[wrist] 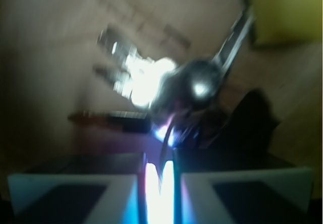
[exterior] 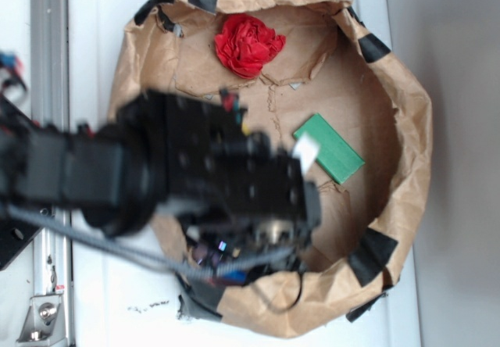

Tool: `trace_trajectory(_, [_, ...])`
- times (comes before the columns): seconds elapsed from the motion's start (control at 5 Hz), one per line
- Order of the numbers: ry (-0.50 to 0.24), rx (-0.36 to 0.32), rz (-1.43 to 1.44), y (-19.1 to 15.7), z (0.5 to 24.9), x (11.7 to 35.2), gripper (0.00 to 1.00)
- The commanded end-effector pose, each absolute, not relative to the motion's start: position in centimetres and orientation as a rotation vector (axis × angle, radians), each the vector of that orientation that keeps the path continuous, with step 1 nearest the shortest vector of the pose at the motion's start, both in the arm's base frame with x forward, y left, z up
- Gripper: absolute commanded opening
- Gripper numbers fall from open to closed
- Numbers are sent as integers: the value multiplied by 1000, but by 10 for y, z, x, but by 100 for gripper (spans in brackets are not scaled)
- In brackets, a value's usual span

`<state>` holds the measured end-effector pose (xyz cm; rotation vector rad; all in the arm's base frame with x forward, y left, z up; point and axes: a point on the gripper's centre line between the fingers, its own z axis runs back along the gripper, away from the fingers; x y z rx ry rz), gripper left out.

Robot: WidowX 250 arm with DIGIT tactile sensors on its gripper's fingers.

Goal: Grab the silver keys.

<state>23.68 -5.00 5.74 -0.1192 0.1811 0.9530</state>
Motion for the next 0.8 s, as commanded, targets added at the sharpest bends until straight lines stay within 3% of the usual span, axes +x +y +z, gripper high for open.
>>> trace_trajectory(0.0, [-137,-368,1130,24,154,253,0])
trace_trajectory(0.2, [-152,-390,1038,22,162,246,0])
trace_trajectory(0.4, [-108,-334,990,14,154,244,0])
trace_trajectory(0.6, [-100,-204,932,2,142,240,0])
